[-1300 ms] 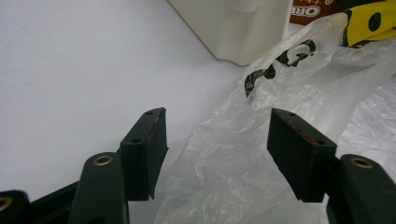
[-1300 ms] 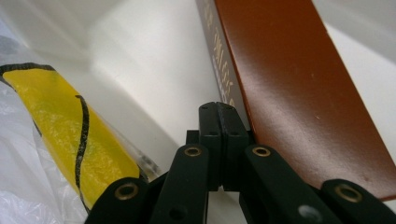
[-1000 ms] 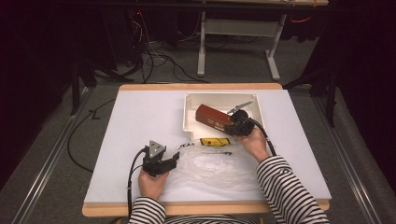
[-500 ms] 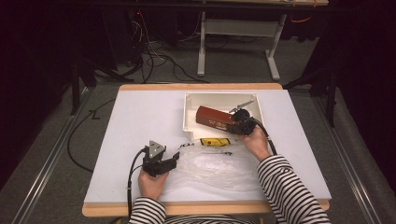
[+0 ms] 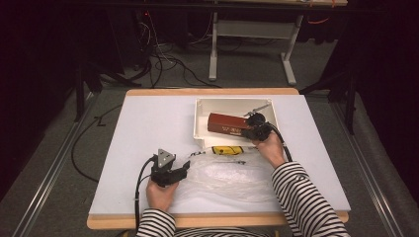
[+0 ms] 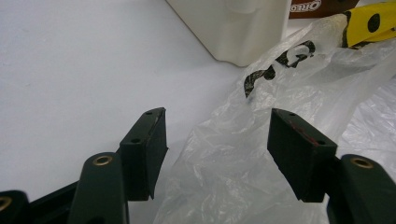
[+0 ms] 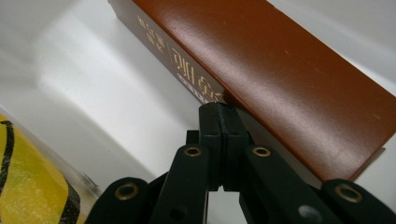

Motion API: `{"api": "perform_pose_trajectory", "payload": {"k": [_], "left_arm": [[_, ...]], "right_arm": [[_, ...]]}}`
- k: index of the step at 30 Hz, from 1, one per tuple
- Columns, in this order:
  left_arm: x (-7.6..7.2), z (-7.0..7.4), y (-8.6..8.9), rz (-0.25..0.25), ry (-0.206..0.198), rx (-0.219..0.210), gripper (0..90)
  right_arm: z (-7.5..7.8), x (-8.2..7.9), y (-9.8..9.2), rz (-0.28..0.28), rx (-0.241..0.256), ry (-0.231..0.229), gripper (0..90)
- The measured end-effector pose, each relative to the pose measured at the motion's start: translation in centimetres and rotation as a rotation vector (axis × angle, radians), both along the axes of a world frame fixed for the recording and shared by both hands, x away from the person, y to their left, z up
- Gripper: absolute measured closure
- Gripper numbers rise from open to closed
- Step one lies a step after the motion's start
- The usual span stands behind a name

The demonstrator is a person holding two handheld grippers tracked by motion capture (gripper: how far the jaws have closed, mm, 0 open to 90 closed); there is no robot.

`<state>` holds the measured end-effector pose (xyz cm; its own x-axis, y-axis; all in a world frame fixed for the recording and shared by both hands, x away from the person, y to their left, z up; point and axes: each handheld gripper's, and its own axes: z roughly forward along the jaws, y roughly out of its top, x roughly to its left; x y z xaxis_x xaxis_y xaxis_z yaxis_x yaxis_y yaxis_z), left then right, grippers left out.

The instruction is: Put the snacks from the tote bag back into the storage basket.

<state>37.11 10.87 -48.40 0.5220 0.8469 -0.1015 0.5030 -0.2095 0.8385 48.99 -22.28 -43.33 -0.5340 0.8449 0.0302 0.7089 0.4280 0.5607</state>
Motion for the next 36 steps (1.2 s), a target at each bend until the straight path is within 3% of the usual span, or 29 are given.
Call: {"api": "perform_pose_trajectory", "payload": {"k": [9,21,36], "left_arm": [[0.0,0.0,0.0,0.000,0.003,0.001,38.0],[0.0,0.0,0.0,-0.001,-0.002,0.001,38.0],[0.0,0.0,0.0,0.000,-0.001,0.001,37.9]], "right_arm": [[0.3,0.0,-0.7,-0.028,-0.002,-0.005,90.0],[0.2,1.1,0.4,-0.048,-0.006,0.007,90.0],[-0.2,2.5,0.6,-0.145,0.005,0.019,90.0]]}}
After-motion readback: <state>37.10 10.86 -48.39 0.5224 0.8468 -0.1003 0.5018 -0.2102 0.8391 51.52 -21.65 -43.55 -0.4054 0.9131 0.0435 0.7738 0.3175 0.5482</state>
